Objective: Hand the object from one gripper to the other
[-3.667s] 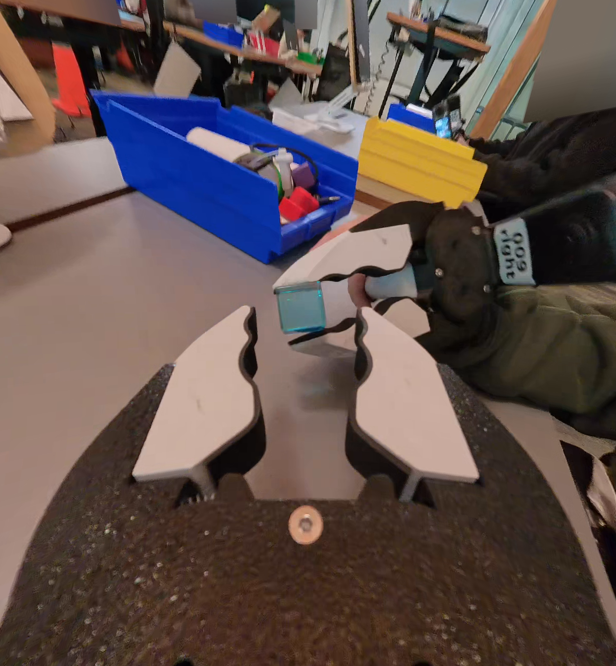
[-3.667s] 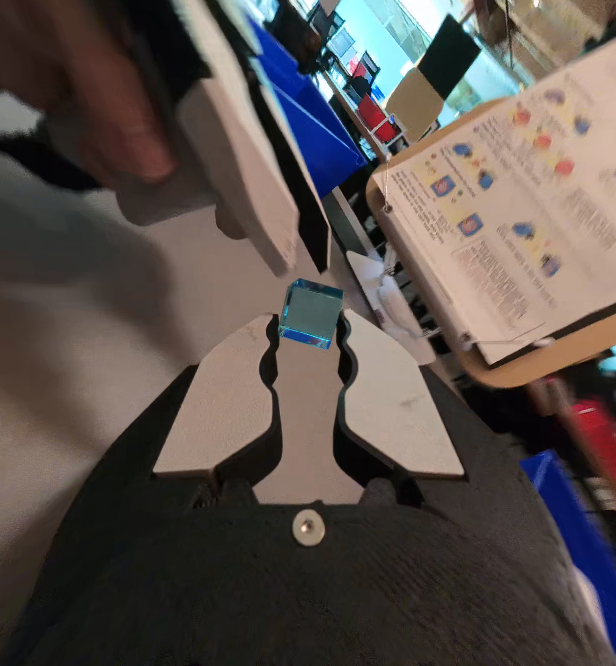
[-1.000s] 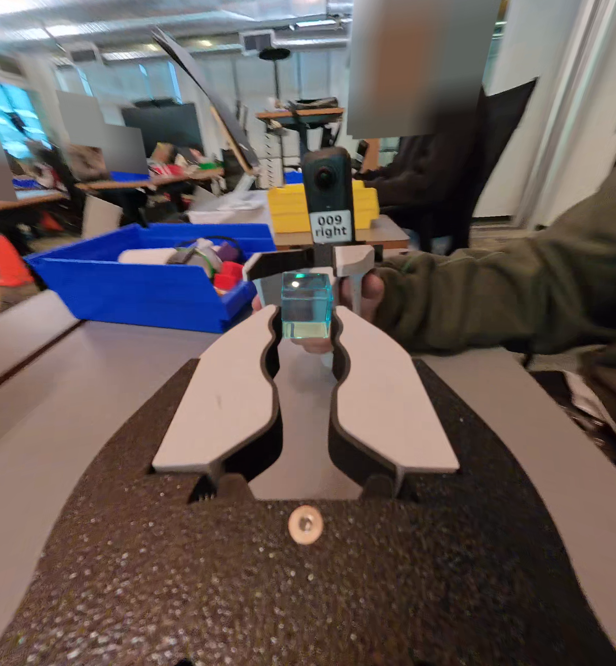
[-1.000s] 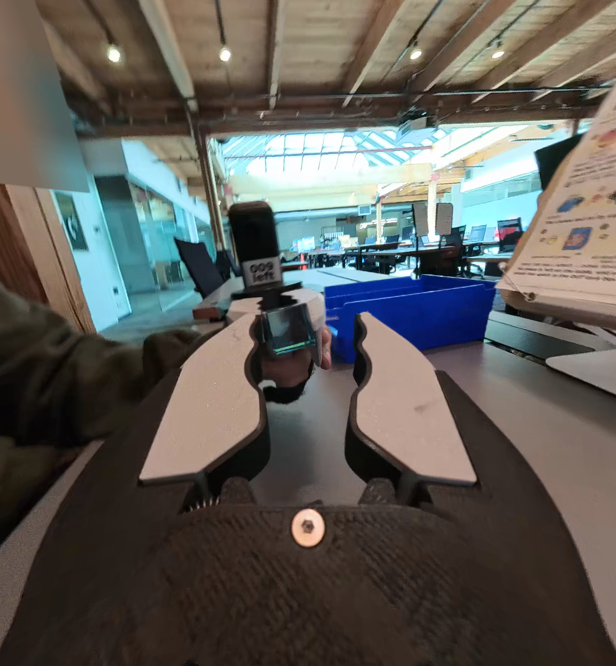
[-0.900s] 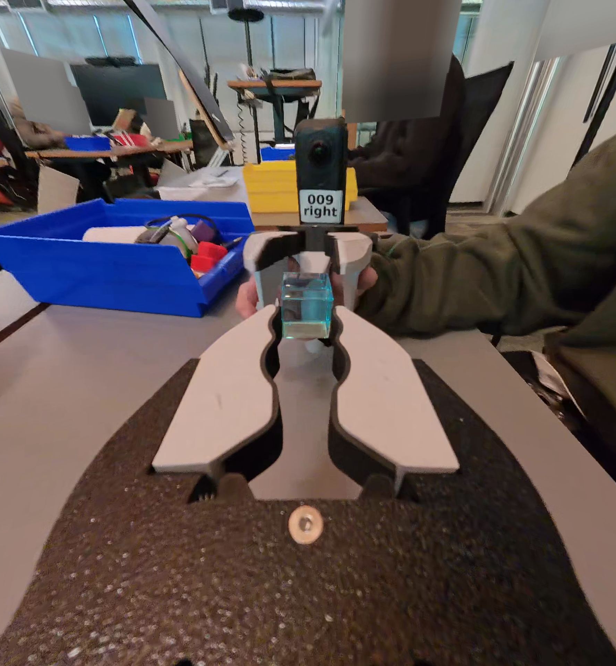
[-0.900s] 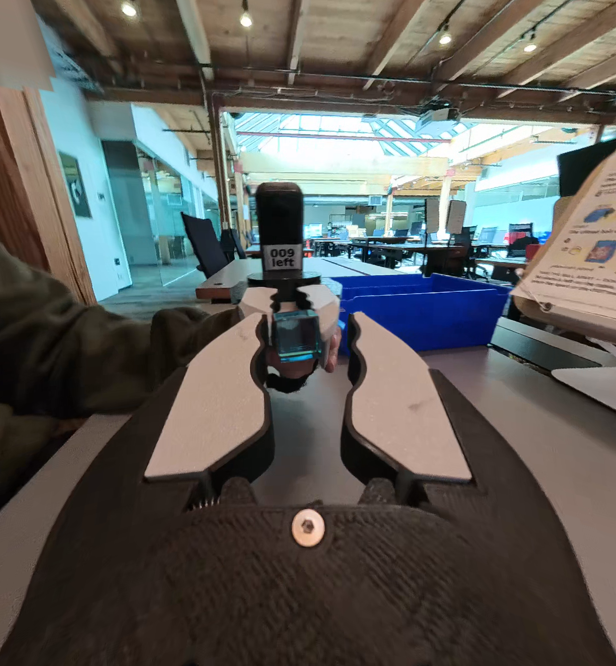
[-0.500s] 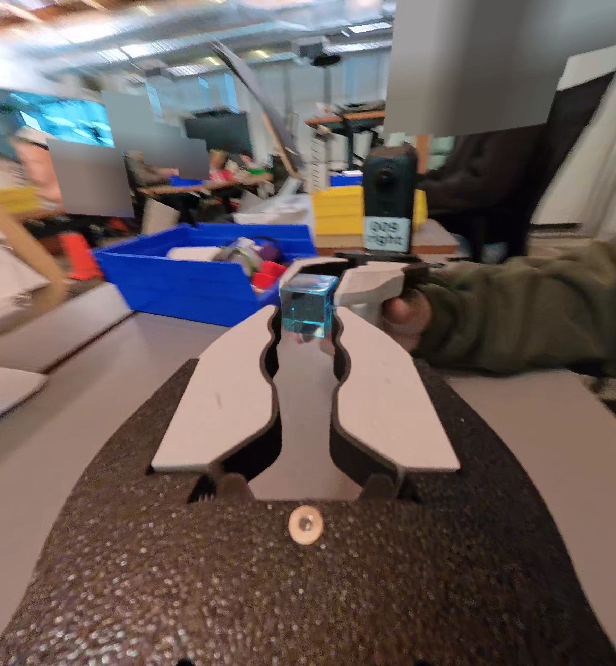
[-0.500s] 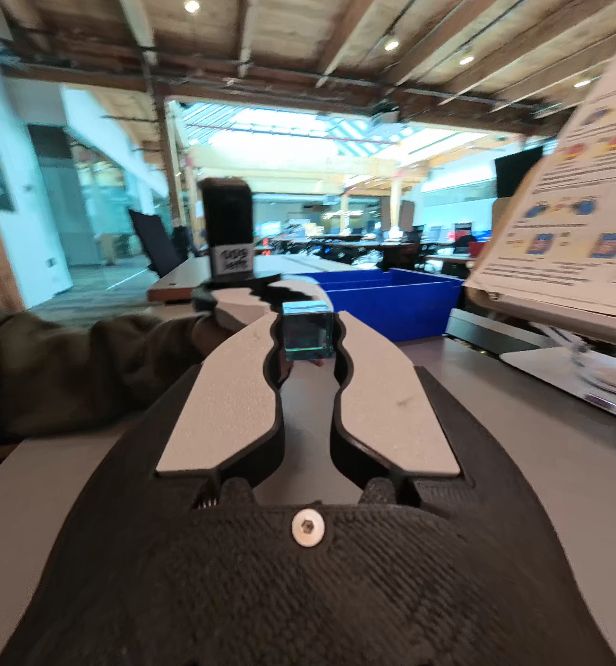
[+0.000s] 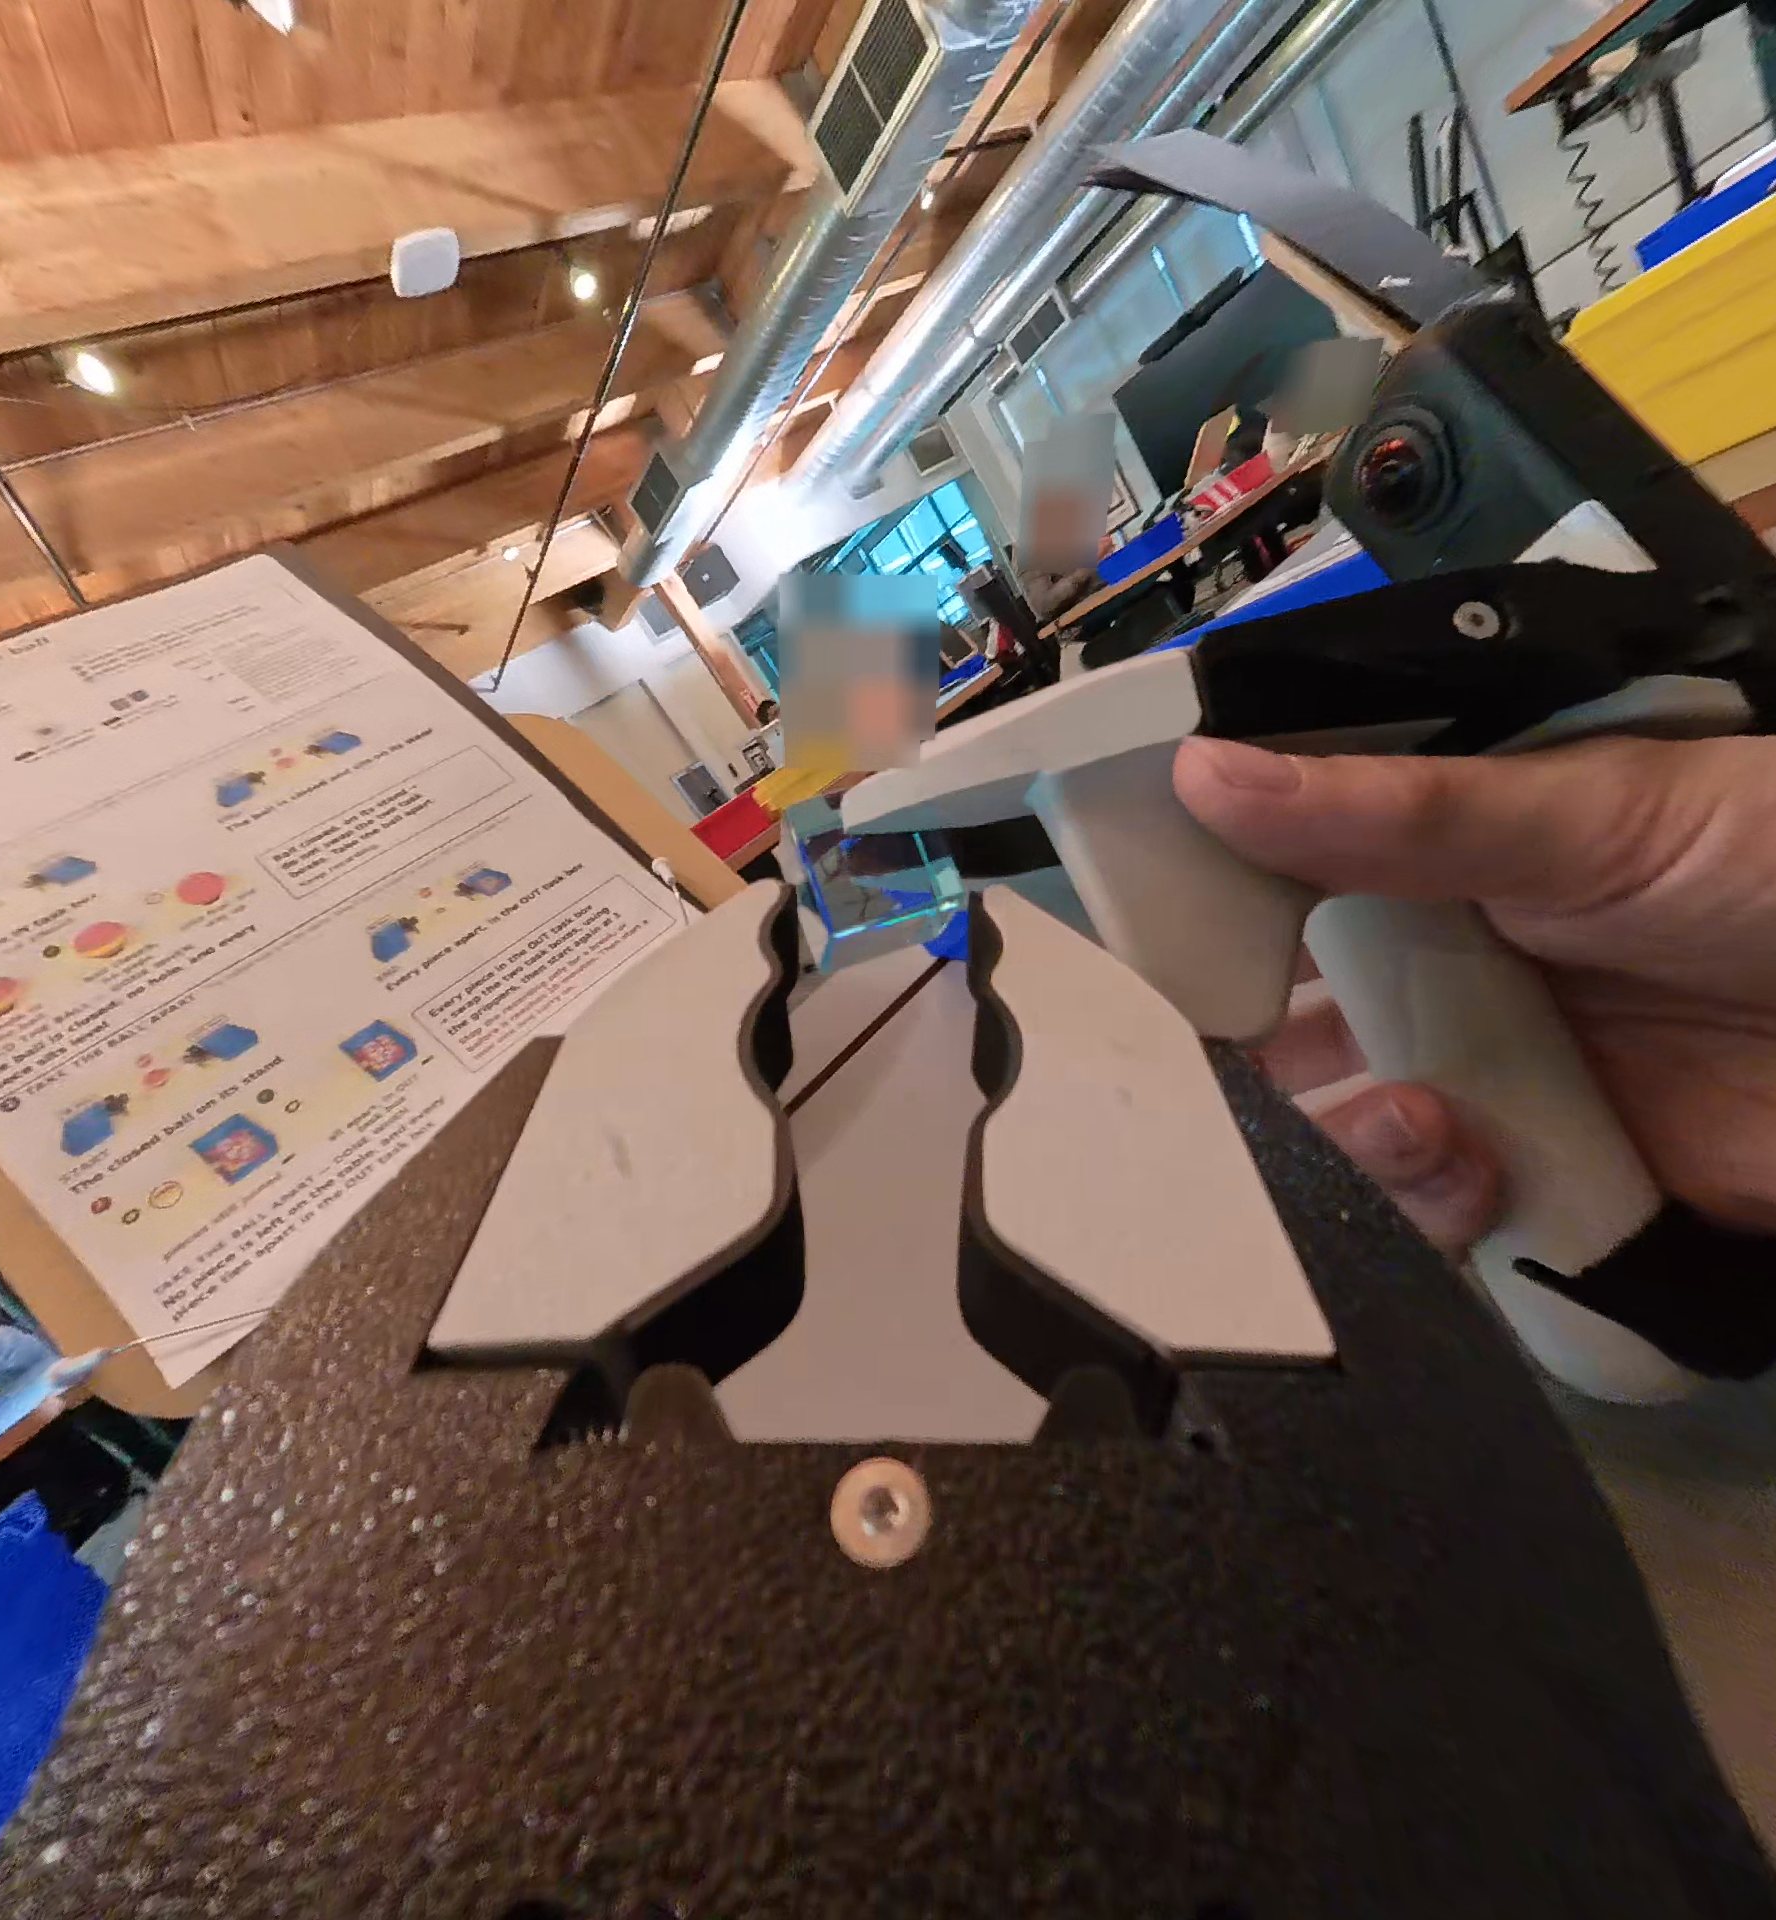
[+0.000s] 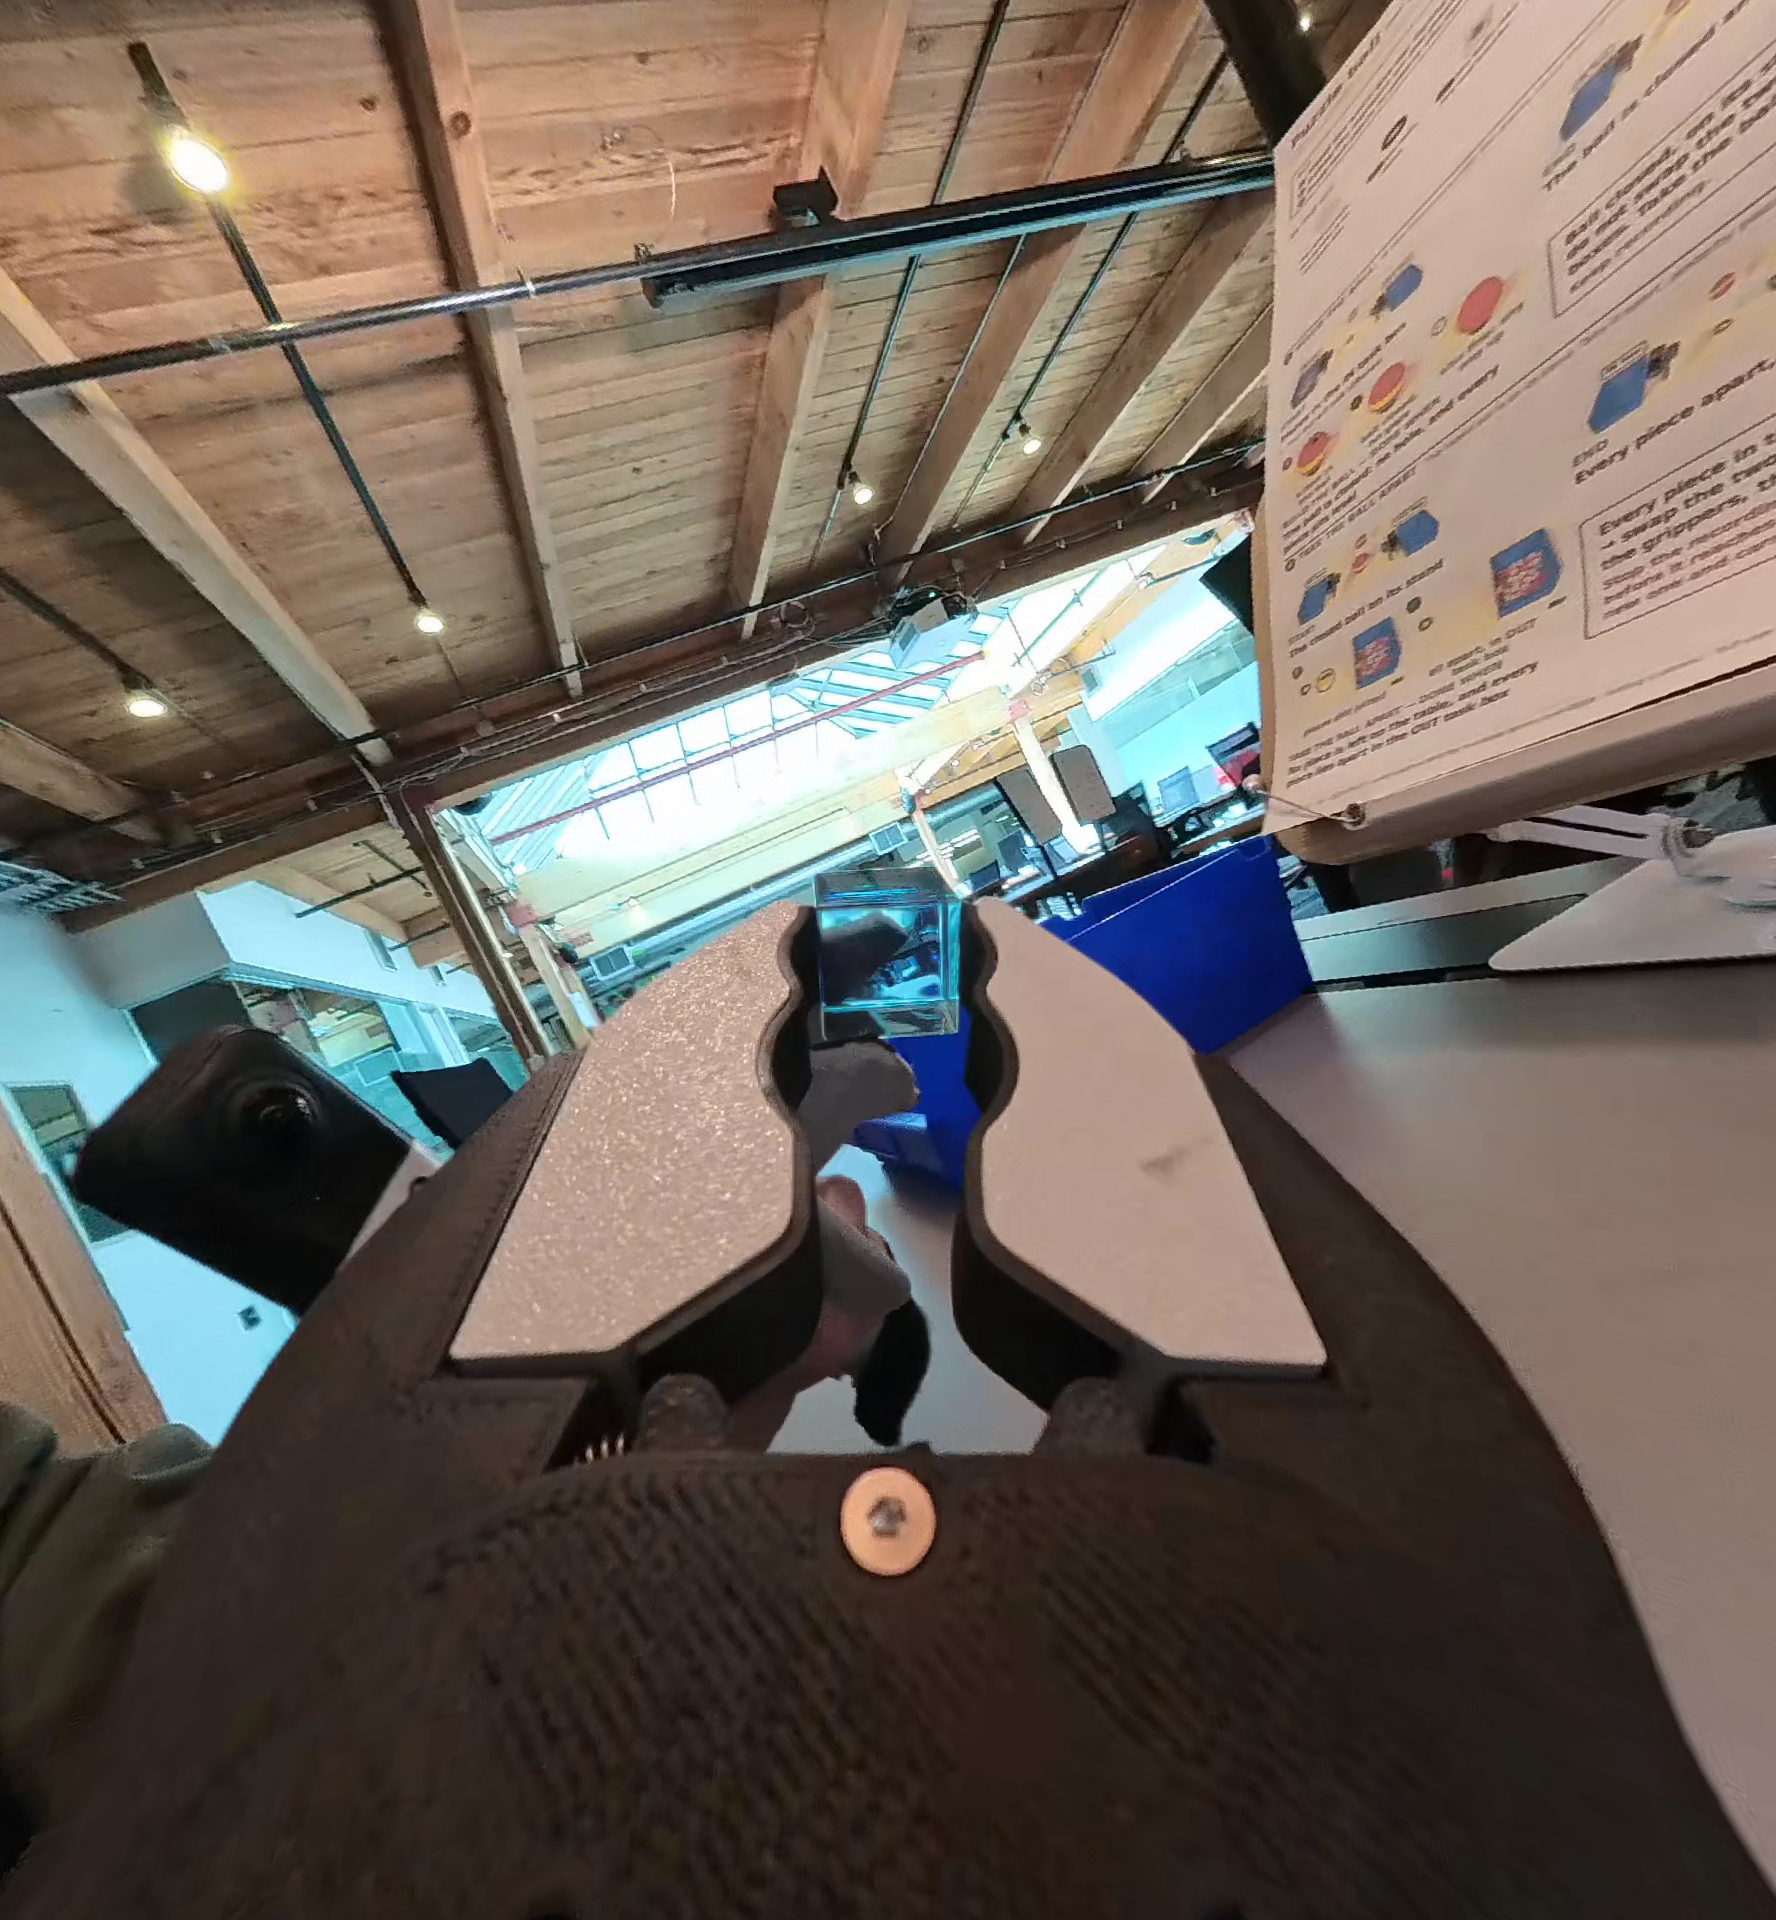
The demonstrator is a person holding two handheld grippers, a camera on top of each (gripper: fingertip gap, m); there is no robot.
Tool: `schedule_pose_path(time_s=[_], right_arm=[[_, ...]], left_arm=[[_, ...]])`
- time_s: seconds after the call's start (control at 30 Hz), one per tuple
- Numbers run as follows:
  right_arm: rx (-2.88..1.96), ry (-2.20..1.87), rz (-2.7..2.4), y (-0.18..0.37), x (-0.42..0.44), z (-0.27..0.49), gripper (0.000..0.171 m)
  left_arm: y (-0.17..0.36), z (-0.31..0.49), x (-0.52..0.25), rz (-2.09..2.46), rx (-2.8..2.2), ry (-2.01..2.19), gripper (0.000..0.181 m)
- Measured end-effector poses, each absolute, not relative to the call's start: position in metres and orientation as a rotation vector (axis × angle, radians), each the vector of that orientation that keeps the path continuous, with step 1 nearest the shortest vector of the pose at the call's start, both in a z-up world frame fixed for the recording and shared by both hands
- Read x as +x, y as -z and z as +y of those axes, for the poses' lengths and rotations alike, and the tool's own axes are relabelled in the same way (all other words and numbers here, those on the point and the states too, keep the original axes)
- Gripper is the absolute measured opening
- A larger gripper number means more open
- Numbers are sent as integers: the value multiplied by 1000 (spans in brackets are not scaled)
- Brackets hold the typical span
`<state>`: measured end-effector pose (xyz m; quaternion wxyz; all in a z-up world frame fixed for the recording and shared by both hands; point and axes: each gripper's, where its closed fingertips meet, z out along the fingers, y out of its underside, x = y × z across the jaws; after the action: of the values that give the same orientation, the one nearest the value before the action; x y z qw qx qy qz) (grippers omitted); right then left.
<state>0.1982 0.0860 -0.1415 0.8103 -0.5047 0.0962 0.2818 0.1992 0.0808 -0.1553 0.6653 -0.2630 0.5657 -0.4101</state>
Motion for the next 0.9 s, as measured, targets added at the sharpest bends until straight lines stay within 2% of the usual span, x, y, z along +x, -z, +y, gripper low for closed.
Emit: schedule_pose_path(time_s=[0.03,0.3,0.53,0.67,0.9], right_arm=[[-1071,-624,209,141,197,86,26],[-1024,-765,188,136,191,83,26],[-1090,-682,61,133,209,73,48],[-1204,-631,-234,136,178,65,43],[-1335,-515,-443,159,145,71,28]], left_arm=[[155,81,199,1273,-593,945,30],[147,81,193,1297,-574,1002,28],[154,80,178,1548,-674,1600,27],[162,75,156,1761,-699,1897,27],[181,61,146,1973,-690,1904,27]])
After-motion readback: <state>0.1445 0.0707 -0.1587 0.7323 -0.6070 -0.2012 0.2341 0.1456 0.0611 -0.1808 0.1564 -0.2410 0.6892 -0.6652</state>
